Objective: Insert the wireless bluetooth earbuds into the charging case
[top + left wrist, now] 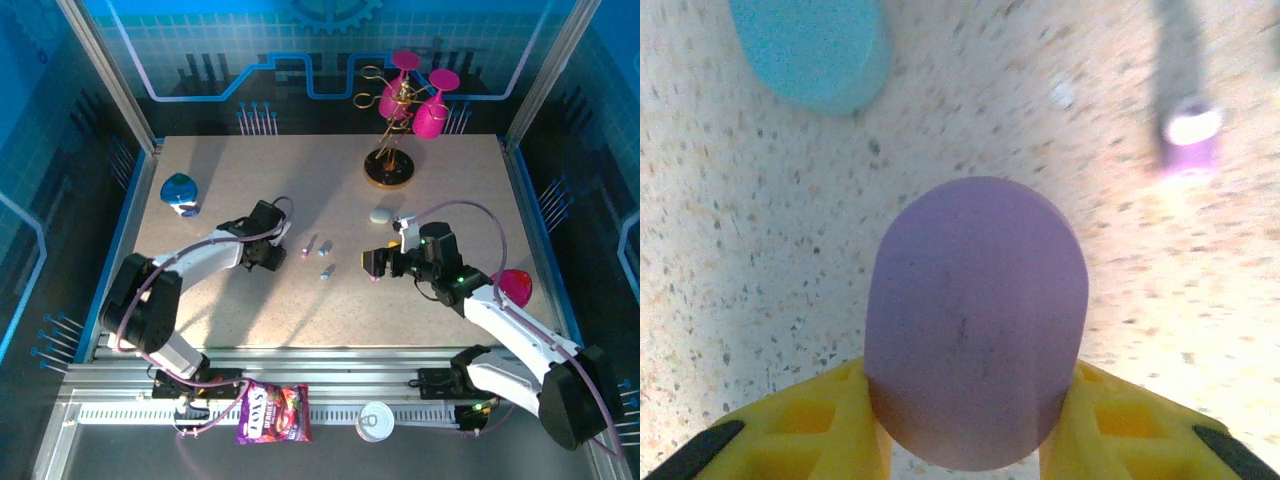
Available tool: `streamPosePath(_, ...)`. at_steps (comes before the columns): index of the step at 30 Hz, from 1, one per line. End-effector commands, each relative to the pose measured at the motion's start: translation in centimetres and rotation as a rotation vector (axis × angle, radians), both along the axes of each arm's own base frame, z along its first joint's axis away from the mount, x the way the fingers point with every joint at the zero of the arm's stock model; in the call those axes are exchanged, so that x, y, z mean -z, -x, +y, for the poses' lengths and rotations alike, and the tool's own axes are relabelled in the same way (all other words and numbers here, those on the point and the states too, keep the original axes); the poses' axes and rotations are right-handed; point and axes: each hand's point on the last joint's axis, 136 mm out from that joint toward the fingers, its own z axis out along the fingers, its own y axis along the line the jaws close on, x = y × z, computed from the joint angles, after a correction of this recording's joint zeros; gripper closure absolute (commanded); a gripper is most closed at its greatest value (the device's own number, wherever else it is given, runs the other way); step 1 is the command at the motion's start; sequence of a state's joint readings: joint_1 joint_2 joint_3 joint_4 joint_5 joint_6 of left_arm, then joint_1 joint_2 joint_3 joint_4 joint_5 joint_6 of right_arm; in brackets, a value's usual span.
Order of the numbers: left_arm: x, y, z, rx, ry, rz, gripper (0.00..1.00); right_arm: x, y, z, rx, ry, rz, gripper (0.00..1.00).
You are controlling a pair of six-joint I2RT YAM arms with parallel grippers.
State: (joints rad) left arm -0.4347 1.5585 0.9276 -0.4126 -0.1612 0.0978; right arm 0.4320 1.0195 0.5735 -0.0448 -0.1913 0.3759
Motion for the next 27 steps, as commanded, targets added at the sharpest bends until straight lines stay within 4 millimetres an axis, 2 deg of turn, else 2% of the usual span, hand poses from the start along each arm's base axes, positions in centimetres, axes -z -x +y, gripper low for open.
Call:
streamPosePath(1, -3.2, -0.2, -3.5, 0.124, 0.151, -0.124, 0.67, -0.6, 0.7, -0.7, 0.058, -0.002, 0.095, 0.11)
streamPosePath(5, -6.4, 0.6, -8.1, 0.335, 0.294, -0.311, 0.71, -0.9, 1.5, -1.1, 0.098, -0.002, 0.219, 0.12)
streamPosePath(9, -8.9, 2.8, -12.1, 0.548, 0.371, -0.413, 0.72, -2.0, 2.3, 0.7, 0.050, -0.108, 0.300, 0.16)
streamPosePath(12, -10.0, 4.3, -14.4, 0.669, 0.385, -0.487, 0.71, -3.0, 2.9, 2.4, -0.017, -0.208, 0.355, 0.18)
streamPosePath(15, -11.1, 5.0, -15.5, 0.713, 0.440, -0.531, 0.71, -3.8, 3.3, 3.7, -0.058, -0.292, 0.392, 0.19)
streamPosePath(19, -11.5, 6.1, -16.5, 0.793, 0.468, -0.533, 0.70, -4.6, 3.8, 5.0, -0.121, -0.346, 0.412, 0.23)
streamPosePath(27, -12.0, 7.4, -17.4, 0.865, 0.476, -0.545, 0.70, -4.1, 4.2, 6.6, -0.173, -0.357, 0.459, 0.36)
